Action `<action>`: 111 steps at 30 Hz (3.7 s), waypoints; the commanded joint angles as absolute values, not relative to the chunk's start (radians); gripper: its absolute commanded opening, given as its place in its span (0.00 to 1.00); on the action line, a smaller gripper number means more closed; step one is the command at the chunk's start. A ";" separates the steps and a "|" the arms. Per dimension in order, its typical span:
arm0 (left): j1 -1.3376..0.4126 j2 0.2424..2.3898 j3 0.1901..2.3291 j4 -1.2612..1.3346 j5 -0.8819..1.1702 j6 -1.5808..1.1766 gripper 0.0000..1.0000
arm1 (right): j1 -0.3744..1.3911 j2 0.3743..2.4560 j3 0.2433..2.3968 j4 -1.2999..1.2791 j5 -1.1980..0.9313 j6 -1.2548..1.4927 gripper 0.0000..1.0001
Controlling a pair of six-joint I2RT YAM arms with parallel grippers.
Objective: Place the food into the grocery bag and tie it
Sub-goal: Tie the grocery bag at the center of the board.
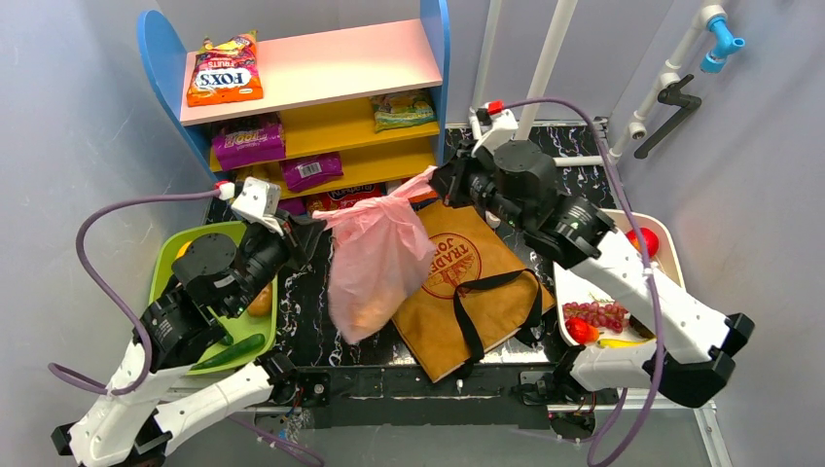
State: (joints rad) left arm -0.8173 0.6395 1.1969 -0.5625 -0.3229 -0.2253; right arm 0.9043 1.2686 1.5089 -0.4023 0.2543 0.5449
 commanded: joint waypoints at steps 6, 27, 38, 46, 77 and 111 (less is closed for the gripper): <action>-0.799 0.543 0.983 -0.562 -0.419 -0.279 0.00 | 0.827 1.197 1.296 -0.472 0.589 0.492 0.01; -0.800 0.530 0.671 -0.561 -0.513 -0.498 0.00 | 0.566 1.267 0.964 -0.294 0.328 0.526 0.01; -0.800 0.820 1.159 -0.793 -0.115 -0.113 0.73 | 0.701 1.248 1.081 -0.362 0.261 0.442 0.01; -0.801 0.980 1.249 -0.769 0.089 -0.016 0.66 | 0.792 1.196 1.164 -0.390 0.283 0.442 0.01; -0.802 1.035 1.085 -0.568 0.108 -0.119 0.35 | 0.839 1.172 1.198 -0.388 0.297 0.432 0.01; -0.802 0.964 1.070 -0.528 0.066 -0.166 0.07 | 0.839 1.186 1.207 -0.400 0.287 0.428 0.01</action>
